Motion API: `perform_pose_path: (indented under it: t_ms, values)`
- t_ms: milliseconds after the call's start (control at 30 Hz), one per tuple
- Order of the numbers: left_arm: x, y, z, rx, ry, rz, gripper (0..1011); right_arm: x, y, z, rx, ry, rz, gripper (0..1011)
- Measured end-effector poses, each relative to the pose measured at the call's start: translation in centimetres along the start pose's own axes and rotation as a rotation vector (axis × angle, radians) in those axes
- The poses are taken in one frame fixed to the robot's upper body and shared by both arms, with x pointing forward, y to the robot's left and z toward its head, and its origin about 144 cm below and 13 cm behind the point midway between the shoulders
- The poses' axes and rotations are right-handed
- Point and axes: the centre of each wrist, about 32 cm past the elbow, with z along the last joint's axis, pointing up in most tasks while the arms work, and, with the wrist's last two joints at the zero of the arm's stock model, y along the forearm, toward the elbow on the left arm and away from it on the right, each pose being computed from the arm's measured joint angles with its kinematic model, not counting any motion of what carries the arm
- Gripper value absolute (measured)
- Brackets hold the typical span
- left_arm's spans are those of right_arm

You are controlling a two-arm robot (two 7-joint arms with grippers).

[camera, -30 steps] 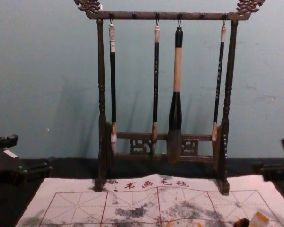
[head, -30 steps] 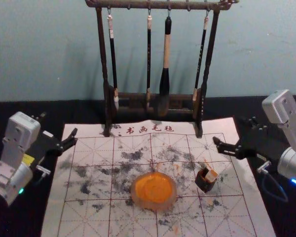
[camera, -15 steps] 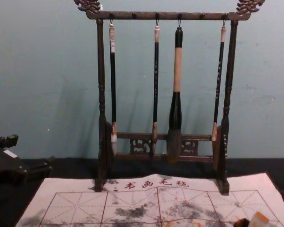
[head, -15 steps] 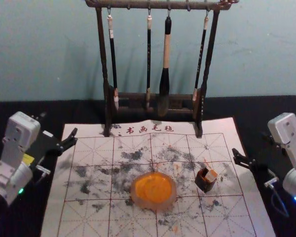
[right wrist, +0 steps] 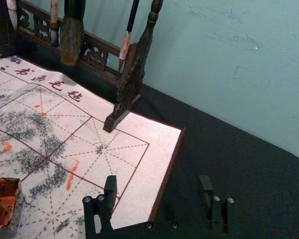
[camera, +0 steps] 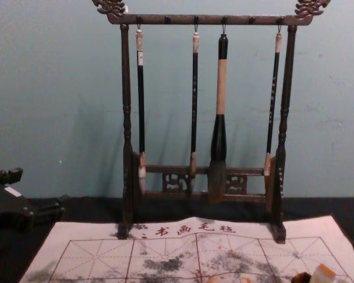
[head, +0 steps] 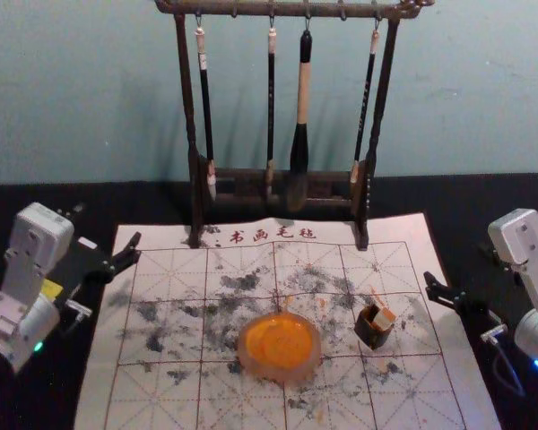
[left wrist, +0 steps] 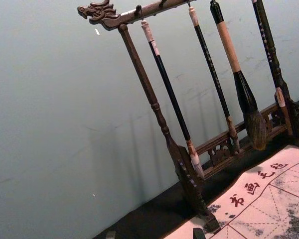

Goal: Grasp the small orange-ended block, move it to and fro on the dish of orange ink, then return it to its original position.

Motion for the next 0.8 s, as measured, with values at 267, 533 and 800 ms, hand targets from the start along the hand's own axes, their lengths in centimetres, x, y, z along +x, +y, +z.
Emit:
perform_pose_path:
  t_ms: [267,533,800]
  values:
    - [0.0,0.0,0.0,0.0,0.0,0.0,1001,0.03,0.0,0.06,0.001,-0.002,0.002,1000]
    - [0.0,0.0,0.0,0.0,0.0,0.0,1001,0.03,0.0,0.1,0.001,-0.003,0.004,1000]
    - [0.0,0.0,0.0,0.0,0.0,0.0,1001,0.03,0.0,0.14,0.001,-0.004,0.006,1000]
